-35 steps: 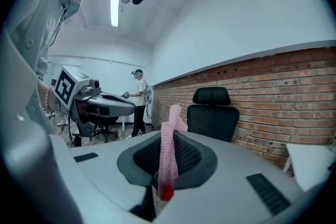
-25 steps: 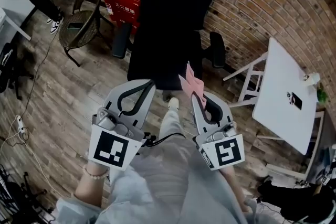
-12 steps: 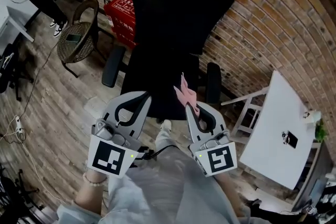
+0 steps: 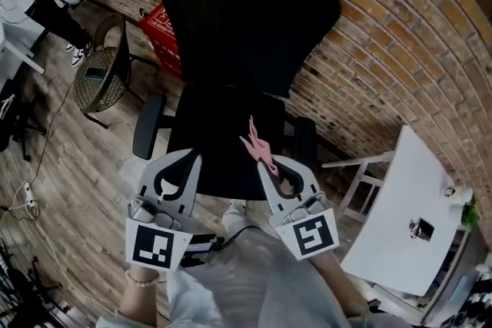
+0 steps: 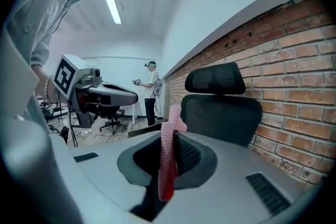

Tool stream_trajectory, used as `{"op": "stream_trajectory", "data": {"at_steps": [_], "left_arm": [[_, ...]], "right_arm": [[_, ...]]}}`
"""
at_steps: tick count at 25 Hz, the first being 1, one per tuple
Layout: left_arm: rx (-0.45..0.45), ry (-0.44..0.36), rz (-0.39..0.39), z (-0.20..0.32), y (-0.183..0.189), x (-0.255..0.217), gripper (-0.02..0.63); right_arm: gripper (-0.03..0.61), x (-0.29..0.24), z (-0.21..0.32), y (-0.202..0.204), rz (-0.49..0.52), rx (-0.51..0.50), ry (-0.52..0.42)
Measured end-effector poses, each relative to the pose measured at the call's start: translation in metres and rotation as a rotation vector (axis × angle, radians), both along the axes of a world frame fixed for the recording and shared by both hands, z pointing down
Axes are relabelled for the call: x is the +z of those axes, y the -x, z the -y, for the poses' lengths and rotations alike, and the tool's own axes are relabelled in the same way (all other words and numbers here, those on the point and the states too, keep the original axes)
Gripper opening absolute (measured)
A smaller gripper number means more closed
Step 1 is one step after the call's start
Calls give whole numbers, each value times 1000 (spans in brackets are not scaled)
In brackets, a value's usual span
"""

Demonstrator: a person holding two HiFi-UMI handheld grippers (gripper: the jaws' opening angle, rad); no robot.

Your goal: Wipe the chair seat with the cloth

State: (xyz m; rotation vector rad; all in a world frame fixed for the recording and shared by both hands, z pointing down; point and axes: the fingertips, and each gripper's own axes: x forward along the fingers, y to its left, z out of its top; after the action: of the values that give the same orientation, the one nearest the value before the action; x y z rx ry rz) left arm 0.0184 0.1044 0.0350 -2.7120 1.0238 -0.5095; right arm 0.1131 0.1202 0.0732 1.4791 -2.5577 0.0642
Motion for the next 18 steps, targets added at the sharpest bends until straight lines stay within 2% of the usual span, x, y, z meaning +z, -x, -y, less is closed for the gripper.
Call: {"op": "stream_trajectory", "data": {"at_steps": [4,9,12,18], "left_arm": [[-14,18,24,16,-14,14,18],[-44,43,37,33,-12,34,18],[-45,62,37,45,-6,49,18],[-57,101,21,71,3,93,18]], "right_arm": [[55,16,22,-8,-1,-34,10],[55,41,46,0,14,-74,46],[55,58,57,6,22,-66,69],[55,113,74,2,33,-16,194]]}}
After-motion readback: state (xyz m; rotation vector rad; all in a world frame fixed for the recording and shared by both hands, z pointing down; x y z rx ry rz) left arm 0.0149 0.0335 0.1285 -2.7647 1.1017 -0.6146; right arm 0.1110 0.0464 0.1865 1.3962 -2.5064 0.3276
